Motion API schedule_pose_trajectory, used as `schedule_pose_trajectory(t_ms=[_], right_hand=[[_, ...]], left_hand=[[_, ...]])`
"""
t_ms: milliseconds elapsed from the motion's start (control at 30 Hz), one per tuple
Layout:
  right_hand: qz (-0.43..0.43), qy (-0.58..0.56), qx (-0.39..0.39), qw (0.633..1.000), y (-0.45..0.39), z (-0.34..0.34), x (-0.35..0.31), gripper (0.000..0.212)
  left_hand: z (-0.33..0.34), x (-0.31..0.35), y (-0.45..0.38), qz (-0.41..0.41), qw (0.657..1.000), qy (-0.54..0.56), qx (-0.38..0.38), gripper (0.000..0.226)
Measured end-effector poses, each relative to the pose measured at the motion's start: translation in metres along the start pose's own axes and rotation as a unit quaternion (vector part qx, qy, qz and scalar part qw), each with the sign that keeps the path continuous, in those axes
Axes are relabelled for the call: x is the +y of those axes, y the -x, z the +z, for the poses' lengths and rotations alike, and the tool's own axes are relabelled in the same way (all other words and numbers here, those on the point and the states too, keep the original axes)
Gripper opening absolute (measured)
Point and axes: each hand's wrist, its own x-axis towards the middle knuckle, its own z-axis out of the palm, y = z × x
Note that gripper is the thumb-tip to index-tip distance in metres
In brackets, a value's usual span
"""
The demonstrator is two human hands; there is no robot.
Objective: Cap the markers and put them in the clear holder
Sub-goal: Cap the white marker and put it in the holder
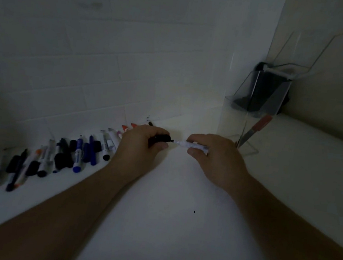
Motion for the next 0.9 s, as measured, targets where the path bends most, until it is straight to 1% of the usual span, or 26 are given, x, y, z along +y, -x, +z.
schedule_pose_trajectory(t_ms=[67,133,200,333,367,433,533,667,800,900], right_hand=[[-0.007,0.007,0.004,1.000,0.001,0.004,-0.001,0.031],[0.004,-0.007,0.011,1.000,0.001,0.006,-0.005,0.036],[0.011,0.003,0.018,1.000,0.000,0.008,-0.008,0.039],[-0.010,0.026,0.029,0.999,0.001,0.002,-0.014,0.043],[-0.002,0.041,0.029,0.999,0.001,-0.003,-0.015,0.040],[0.018,0.105,0.002,0.994,0.002,-0.010,-0.014,0.030],[0.014,0.156,-0.037,0.987,0.004,-0.017,-0.019,0.027],[0.025,0.150,-0.054,0.987,0.006,-0.018,-0.025,0.031],[0.001,0.145,-0.036,0.989,0.008,-0.020,-0.030,0.031],[0.007,0.123,-0.032,0.992,0.008,-0.014,-0.027,0.035]], left_hand=[[0.003,-0.001,0.001,0.031,0.999,-0.013,-0.013,0.025],[0.006,0.000,0.002,0.060,0.998,-0.018,-0.018,0.025],[0.008,0.004,0.003,0.067,0.997,-0.014,-0.023,0.027],[0.011,0.006,0.004,0.040,0.997,0.006,-0.066,0.033],[0.010,0.005,0.004,0.024,0.997,0.016,-0.071,0.031],[0.009,0.004,0.004,0.004,0.997,0.024,-0.077,0.022],[0.008,0.006,0.007,0.021,0.995,0.002,-0.099,0.017],[0.006,0.007,0.008,0.011,0.995,0.031,-0.091,0.013],[0.003,0.008,0.009,0.003,0.996,0.051,-0.079,0.014],[0.001,0.010,0.009,0.014,0.996,0.046,-0.079,0.013]])
